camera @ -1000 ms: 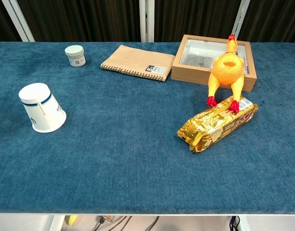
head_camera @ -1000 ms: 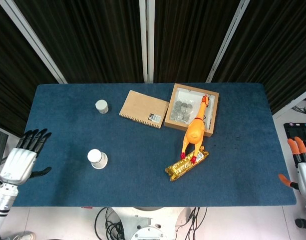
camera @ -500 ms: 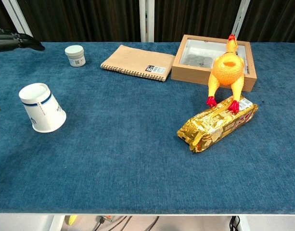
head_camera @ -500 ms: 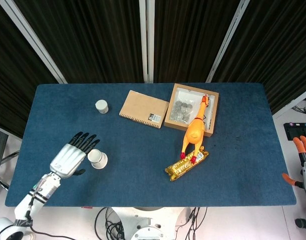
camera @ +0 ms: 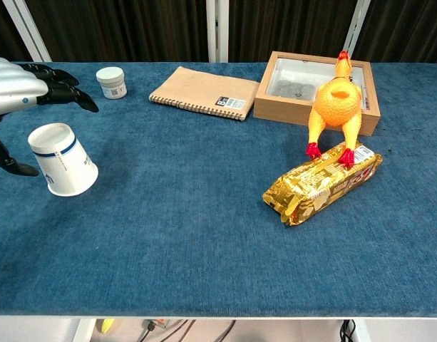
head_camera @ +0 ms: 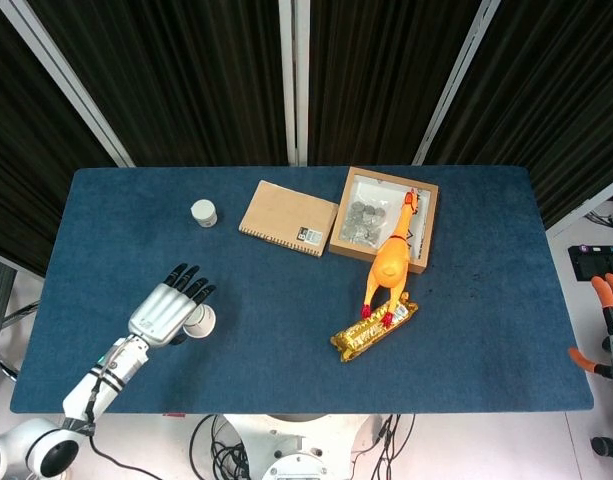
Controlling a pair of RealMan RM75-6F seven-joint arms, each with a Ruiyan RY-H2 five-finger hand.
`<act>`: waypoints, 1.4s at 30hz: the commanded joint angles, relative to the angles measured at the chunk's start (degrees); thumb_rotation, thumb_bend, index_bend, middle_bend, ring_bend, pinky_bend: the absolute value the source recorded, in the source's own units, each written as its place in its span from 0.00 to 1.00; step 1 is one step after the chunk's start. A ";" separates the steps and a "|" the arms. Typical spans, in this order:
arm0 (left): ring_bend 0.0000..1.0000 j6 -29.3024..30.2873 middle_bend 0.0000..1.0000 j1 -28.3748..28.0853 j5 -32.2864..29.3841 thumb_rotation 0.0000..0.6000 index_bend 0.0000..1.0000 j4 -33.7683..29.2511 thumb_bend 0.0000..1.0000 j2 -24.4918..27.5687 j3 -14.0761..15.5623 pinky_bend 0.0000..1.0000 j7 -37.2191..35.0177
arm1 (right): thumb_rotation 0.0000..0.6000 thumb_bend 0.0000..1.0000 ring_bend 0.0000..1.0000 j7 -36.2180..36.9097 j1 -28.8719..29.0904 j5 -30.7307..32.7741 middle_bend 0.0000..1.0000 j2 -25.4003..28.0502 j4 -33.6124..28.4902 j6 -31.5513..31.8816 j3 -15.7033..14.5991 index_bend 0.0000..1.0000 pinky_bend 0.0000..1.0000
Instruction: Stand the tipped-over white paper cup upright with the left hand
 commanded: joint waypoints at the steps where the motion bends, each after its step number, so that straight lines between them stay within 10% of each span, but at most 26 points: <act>1: 0.00 -0.06 0.16 -0.64 -0.35 1.00 0.19 1.01 0.13 -0.96 0.17 0.08 -0.22 | 1.00 0.05 0.00 0.17 0.04 0.06 0.00 -0.24 0.36 -0.59 0.03 0.00 0.00; 20: 0.12 5.09 0.44 -0.84 1.09 1.00 0.50 4.49 0.16 -3.32 0.63 0.14 -4.38 | 1.00 0.07 0.00 0.04 -0.14 0.39 0.00 0.06 0.13 -2.41 0.58 0.00 0.00; 34: 0.12 15.10 0.43 1.27 11.94 1.00 0.48 26.84 0.16 -14.94 1.65 0.11 -59.54 | 1.00 0.08 0.00 1.34 0.28 0.32 0.00 0.18 -0.12 -4.38 0.72 0.00 0.00; 42: 0.07 15.17 0.36 0.76 14.11 1.00 0.40 39.76 0.16 -19.95 3.86 0.10 -72.75 | 1.00 0.08 0.00 1.09 0.18 0.33 0.00 0.46 -0.68 -4.45 0.81 0.00 0.00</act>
